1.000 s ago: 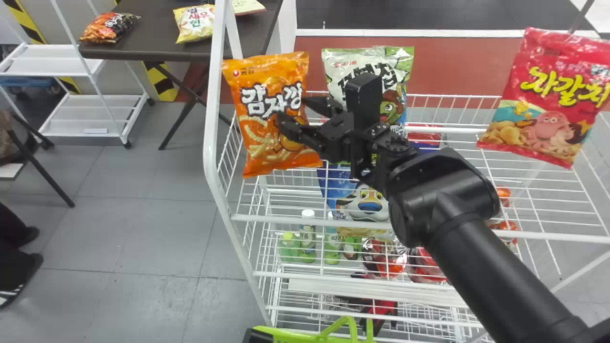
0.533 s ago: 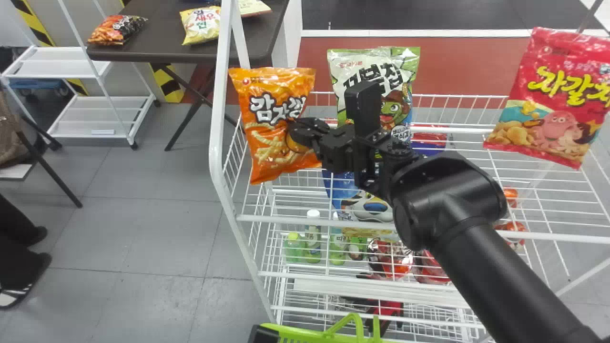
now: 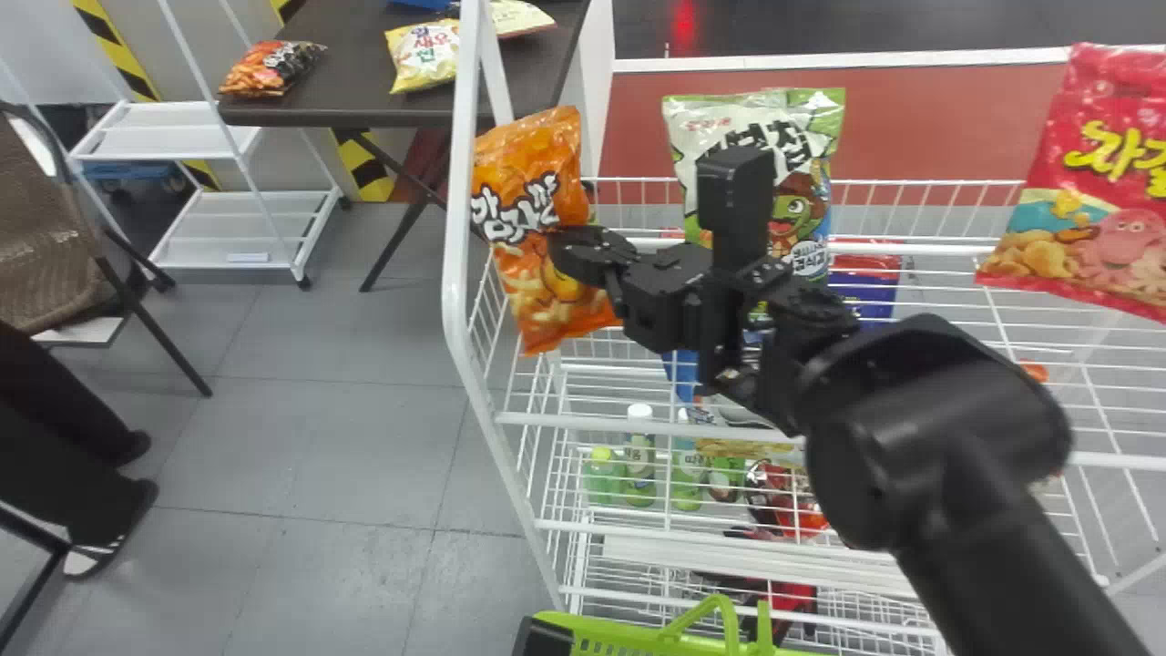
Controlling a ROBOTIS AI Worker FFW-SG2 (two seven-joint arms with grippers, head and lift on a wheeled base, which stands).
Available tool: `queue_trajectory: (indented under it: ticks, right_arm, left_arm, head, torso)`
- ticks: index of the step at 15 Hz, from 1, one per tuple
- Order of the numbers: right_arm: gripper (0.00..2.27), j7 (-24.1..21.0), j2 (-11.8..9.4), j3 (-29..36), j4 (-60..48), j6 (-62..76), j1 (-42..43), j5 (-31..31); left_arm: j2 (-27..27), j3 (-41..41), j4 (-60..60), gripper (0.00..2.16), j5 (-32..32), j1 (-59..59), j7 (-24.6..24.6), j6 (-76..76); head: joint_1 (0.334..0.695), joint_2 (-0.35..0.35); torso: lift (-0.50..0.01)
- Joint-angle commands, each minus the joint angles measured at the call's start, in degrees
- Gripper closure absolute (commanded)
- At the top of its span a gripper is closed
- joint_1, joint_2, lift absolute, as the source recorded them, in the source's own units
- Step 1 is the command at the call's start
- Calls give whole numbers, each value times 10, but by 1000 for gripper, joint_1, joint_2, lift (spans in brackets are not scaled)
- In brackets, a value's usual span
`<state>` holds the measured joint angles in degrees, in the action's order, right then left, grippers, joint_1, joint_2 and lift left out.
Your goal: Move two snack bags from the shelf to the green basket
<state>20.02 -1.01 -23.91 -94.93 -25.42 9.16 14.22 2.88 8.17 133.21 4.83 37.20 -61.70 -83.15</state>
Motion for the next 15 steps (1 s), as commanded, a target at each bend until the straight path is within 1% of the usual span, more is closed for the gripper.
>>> queue_trajectory:
  ticks: [1,2,3,5,6,8,9,10,12,13,14,15]
  right_arm:
    - [2246,-14,-31,18,-89,-23,-49,-2]
    - [2246,-15,-44,33,-118,-35,-66,4]
    - [2246,-16,-58,47,-146,-42,-85,15]
    - [2246,-16,-93,83,-206,-60,-128,45]
    - [2246,-16,-109,108,-240,-74,-152,68]
    - [2246,-13,-142,172,-316,-115,-215,128]
    - [2246,-11,-153,201,-358,-129,-254,141]
    - [2246,-7,-162,229,-393,-167,-282,155]
    - [2246,14,-172,301,-457,-250,-351,187]
    - [2246,34,-174,338,-480,-297,-376,209]
    - [2246,48,-173,372,-498,-336,-397,229]
    - [2246,55,-171,401,-520,-389,-414,241]
  left_arm:
    - [0,-2,18,2128,-2,5,1,-5]
    - [0,-2,21,2128,-3,7,2,-7]
    - [0,-2,21,2128,-3,7,2,-7]
    - [0,1,22,2128,-4,8,3,-8]
    - [0,1,22,2128,-5,8,3,-8]
    - [1,0,23,2128,-5,8,3,-8]
    - [1,-1,23,2128,-5,8,3,-8]
    - [1,-2,22,2128,-4,4,4,-8]
    - [-1,-2,22,2128,-4,-5,4,-8]
    - [-2,-2,22,2128,-3,-9,4,-8]
    - [-2,-3,22,2128,-3,-13,4,-10]
    - [-3,-3,22,2128,-3,-15,4,-12]
  head:
    - [695,134]
    - [695,134]
    - [695,99]
    - [695,57]
    - [695,2]
    - [695,-52]
    - [695,-95]
    - [695,-139]
    - [695,-200]
    - [695,-232]
    - [695,-293]
    - [695,-325]
  torso:
    - [-17]
    - [-17]
    - [-17]
    - [-17]
    - [-17]
    - [-17]
    - [-17]
    - [-17]
    - [-17]
    - [-17]
    - [-17]
    - [-17]
